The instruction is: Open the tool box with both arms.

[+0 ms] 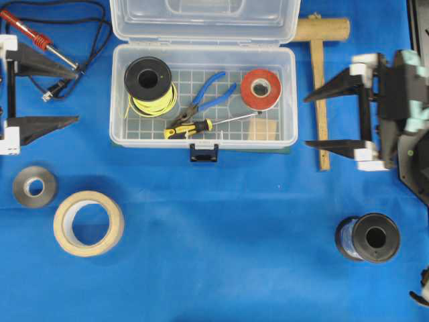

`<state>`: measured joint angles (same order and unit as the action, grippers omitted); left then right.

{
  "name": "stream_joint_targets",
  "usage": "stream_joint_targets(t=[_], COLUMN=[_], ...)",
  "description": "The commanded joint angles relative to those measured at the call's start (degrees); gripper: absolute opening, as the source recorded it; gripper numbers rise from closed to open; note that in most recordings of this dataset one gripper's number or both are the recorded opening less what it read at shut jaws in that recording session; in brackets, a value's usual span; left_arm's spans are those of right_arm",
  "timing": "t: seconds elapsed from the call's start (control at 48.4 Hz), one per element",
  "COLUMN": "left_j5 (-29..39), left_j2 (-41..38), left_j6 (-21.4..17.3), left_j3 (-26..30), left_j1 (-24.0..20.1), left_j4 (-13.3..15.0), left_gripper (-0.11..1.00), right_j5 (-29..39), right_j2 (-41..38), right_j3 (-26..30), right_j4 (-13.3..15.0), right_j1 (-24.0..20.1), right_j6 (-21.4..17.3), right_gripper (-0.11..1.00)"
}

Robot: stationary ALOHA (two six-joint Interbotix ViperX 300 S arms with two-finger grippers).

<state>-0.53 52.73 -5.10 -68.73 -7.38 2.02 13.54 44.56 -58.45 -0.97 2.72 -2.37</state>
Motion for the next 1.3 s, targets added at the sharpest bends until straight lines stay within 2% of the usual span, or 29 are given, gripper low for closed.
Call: stream_joint_targets(t=[0.0, 0.269, 0.393, 0.6, 1.282], left_j5=[0.88, 3.16, 6.33, 6.94, 6.94], left_j2=[2.02, 7.91, 10.11, 11.87, 12.22], left_j6=[-0.18, 0.26, 0.44, 0.44, 1.41], left_j3=[-0.53, -4.39, -5.36, -7.56, -8.53], left_j1=[0.09, 0.09, 0.09, 0.09, 0.09], left_j4=[0.09, 0.18, 0.18, 0.35, 0.53], left_gripper=[0.91, 0.91, 0.91, 0.91, 0.91], right_j5=[1.32, 4.04, 6.15, 5.62, 4.48], right_j2=[3.43, 13.36, 15.47, 15.82, 16.0], right_j3=[-0.7, -6.33, -7.82, -11.34, -11.69], right_j4=[-0.18, -0.35, -0.35, -0.26, -0.18], right_j1=[-0.09, -0.09, 0.0, 0.0, 0.0], right_j6=[0.0, -0.26, -1.85, -4.39, -4.48], right_gripper=[0.84, 0.84, 0.84, 0.84, 0.84])
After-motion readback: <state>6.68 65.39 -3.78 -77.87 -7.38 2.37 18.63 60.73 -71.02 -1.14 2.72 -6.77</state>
